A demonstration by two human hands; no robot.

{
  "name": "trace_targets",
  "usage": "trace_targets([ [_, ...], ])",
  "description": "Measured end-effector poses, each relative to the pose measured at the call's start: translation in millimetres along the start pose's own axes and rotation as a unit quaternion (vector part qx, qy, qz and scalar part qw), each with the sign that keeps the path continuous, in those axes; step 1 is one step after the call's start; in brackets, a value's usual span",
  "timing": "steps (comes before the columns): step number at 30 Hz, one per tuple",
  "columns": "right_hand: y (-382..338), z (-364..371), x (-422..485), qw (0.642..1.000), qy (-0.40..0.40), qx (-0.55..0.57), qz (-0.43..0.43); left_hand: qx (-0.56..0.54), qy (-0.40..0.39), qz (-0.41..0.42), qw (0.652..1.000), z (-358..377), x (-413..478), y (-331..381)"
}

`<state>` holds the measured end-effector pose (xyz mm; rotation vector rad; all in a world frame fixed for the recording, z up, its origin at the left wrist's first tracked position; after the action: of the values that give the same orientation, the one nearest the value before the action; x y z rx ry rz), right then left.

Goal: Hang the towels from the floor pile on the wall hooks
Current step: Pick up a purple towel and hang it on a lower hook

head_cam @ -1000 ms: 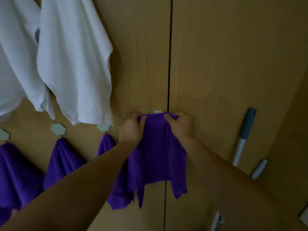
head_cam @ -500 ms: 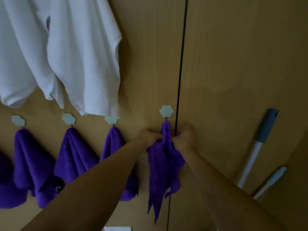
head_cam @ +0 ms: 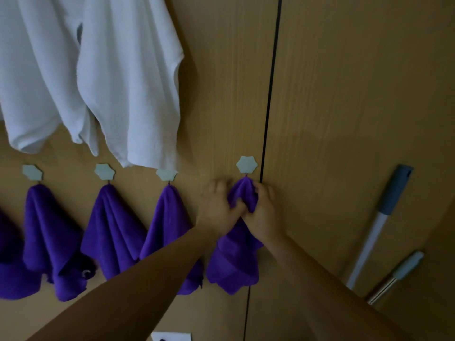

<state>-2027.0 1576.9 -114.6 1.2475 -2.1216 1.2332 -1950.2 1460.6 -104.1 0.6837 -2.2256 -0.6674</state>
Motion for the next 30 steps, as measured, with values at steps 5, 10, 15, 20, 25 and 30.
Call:
trace_targets([
  [5,6.7,4.0,-2.3,0.994,-0.031,0.097,0.049,-0.082,-0.097,0.003,0.992,18.5,4.7,14.0],
  [10,17.5,-2.4,1.5,0.976,-0.087,0.161,0.12,-0.124,-0.178,-0.089,0.972,26.7,-0.5,5.8],
  [15,31.7,2.7,-10.8,0.975,-0.115,0.105,0.156,-0.125,-0.243,-0.174,0.946,35.8,-13.1,-14.5],
  [20,33.2,14.5,-46.2,0.972,-0.135,0.107,0.159,-0.068,-0.228,-0.232,0.943,50.1,-51.6,-45.6],
  [25,35.7,14.5,-88.5,0.943,-0.263,0.031,0.2,0.082,-0.291,-0.23,0.925,34.4,-86.4,-83.2],
  [30,10.6,31.8,-124.8,0.879,-0.416,-0.032,0.229,0.113,-0.298,-0.266,0.91,-5.1,-135.8,-125.9],
])
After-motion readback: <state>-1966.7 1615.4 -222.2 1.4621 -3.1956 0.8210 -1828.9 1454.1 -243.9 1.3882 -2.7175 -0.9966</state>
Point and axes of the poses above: each hand's wrist, its own x-axis towards the middle knuckle, its own z-axis out of the palm, y = z × x, the point moved 1 cm from there along x, towards the middle knuckle, and after that the axes turned 13 degrees about -z, right-handed, at the moved point
